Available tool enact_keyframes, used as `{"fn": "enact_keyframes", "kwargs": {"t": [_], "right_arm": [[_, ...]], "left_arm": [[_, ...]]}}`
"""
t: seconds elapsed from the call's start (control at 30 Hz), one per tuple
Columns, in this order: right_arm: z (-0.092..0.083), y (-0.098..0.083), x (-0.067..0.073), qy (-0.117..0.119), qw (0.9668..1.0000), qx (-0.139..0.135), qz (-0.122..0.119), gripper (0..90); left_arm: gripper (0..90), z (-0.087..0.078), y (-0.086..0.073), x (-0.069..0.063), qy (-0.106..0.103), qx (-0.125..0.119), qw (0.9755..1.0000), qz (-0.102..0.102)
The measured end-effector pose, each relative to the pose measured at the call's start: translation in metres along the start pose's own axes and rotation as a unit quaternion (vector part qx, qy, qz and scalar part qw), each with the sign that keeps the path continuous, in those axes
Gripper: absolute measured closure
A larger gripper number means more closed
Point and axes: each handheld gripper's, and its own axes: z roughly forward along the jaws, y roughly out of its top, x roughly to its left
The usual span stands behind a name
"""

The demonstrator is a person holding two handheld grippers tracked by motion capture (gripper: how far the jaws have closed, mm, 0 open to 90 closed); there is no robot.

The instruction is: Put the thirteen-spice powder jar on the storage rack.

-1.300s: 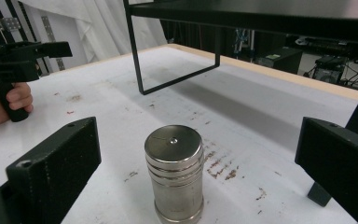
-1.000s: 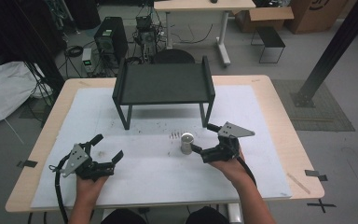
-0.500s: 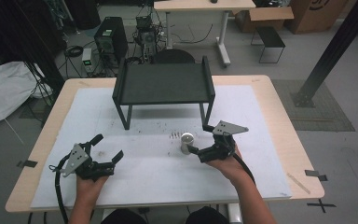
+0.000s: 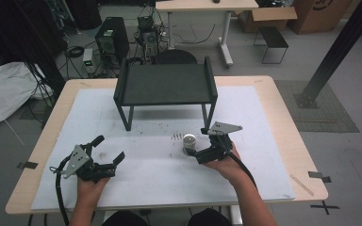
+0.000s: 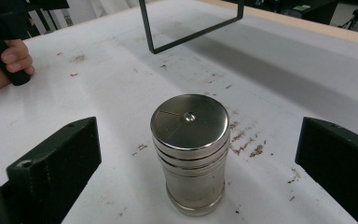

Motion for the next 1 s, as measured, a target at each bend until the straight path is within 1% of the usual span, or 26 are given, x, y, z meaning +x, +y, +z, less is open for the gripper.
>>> {"fn": "enact_keyframes", "kwargs": {"t": [0.03,0.07,0.1,0.17,0.23,0.4,0.5,0.53,0.57,0.63,0.7,0.73,0.8,0.87,1.0], "right_arm": [[0.002,0.000,0.000,-0.001,1.0000,0.006,0.001,0.0],[0.002,0.000,0.000,-0.001,1.0000,0.006,0.001,0.0],[0.005,0.000,0.000,-0.002,0.9999,0.014,0.005,0.2],[0.005,0.000,0.001,-0.001,0.9999,0.015,0.006,0.4],[0.009,0.000,0.001,0.002,0.9996,0.025,0.009,1.0],[0.012,0.000,0.002,0.006,0.9993,0.035,0.009,3.4],[0.016,-0.001,0.002,0.008,0.9989,0.045,0.007,8.5],[0.016,-0.001,0.002,0.008,0.9989,0.045,0.007,8.5],[0.018,-0.001,0.002,0.009,0.9987,0.049,0.007,11.8],[0.018,-0.001,0.002,0.007,0.9987,0.051,0.007,12.6],[0.019,-0.001,0.002,0.007,0.9986,0.051,0.009,16.5],[0.020,-0.001,0.002,0.003,0.9986,0.053,0.007,19.0],[0.020,0.000,0.002,0.003,0.9986,0.052,0.008,19.9],[0.021,0.000,0.002,-0.001,0.9986,0.053,0.008,23.9],[0.021,0.000,0.002,-0.002,0.9986,0.052,0.006,26.6]], "left_arm": [[0.2,0.000,0.000,0.000,0.000,0.000,1.0000,0.000],[0.2,0.000,0.000,0.000,0.000,0.000,1.0000,-0.001],[0.2,0.000,0.000,0.000,0.000,-0.001,1.0000,0.001],[0.2,0.000,0.000,0.000,0.000,-0.001,1.0000,0.001],[0.2,0.000,0.000,0.000,0.000,0.000,1.0000,0.000],[0.2,0.000,0.000,0.000,0.000,0.000,1.0000,0.000],[0.2,0.000,0.000,0.000,0.000,-0.001,1.0000,-0.001],[0.2,0.000,0.000,0.000,0.000,-0.001,1.0000,-0.001],[0.3,0.000,0.000,0.000,0.000,-0.001,1.0000,-0.001],[0.2,0.000,0.000,0.000,0.000,-0.001,1.0000,-0.001],[0.2,0.000,0.000,0.000,0.000,-0.001,1.0000,-0.001],[0.2,0.000,0.000,0.000,0.000,-0.001,1.0000,-0.002],[0.2,0.000,0.000,0.000,0.000,-0.001,1.0000,-0.001],[0.2,0.000,0.000,0.000,0.000,-0.001,1.0000,-0.001],[0.2,0.000,0.000,0.000,0.000,-0.001,1.0000,-0.001]]}}
